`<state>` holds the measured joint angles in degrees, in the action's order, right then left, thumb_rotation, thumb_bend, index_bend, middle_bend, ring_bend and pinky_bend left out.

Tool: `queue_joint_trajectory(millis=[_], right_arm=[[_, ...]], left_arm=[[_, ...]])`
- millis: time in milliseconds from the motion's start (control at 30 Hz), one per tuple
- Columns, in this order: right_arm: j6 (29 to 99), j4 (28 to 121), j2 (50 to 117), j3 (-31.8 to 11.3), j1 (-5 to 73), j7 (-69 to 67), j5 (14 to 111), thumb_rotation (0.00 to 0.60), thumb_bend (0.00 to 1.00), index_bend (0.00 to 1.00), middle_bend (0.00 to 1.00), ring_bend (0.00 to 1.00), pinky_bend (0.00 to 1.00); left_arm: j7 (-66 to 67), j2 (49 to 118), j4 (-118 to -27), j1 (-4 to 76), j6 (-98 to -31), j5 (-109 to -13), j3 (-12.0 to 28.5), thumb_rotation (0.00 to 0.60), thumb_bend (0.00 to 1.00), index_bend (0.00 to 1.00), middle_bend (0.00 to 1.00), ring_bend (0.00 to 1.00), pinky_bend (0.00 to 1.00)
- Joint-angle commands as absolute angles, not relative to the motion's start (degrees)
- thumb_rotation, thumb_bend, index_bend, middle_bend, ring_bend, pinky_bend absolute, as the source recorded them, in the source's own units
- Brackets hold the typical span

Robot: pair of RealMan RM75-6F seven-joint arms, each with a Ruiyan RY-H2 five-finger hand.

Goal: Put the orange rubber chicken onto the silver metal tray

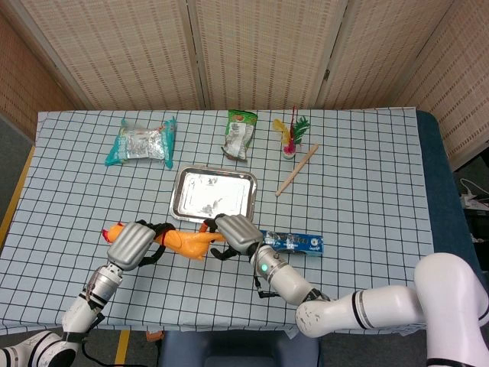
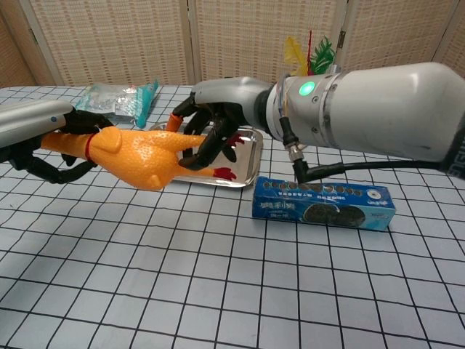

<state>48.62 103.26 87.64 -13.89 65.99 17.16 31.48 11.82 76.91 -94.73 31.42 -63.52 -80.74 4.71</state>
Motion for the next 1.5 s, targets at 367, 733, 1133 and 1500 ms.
queue_joint_trajectory(millis=[367,733,1133,1500], right_arm=[[45.9,103.4,84.7,-13.9,66.6,14.1,32.7,0.6,0.06,0.0,0.0,0.0,0.0],[47.7,101.0,89.6,-13.7,68.4,15.2,29.5,0.6,0.07,0.12,0.08,0.06,0.21],[60.8,99.1,95.8,-14.4,67.3,21.1,30.4,0.6,0.37,0.95,0.73,0.81,1.0],[62.1,100.5,96.0,-15.9,65.8,23.3,30.9,0.6,0.47,1.0,0.81,0.92,1.0]], left_arm=[[12.1,76.2,-96.3,32.8,-60.8,-78.0,5.6,0.6,0.82,0.8,0.76,0.57,0.5],[13.7,76.8,-98.2,33.9,-59.7,-76.0,6.1,0.6,0.82,0.8,0.76,0.57,0.5],[14.2,76.3,-99.5,34.2,-59.9,-76.0,5.8,0.6,0.82,0.8,0.76,0.57,0.5],[13.7,75.5,-99.6,34.2,-60.1,-75.4,6.0,0.6,0.82,0.8,0.76,0.57,0.5]])
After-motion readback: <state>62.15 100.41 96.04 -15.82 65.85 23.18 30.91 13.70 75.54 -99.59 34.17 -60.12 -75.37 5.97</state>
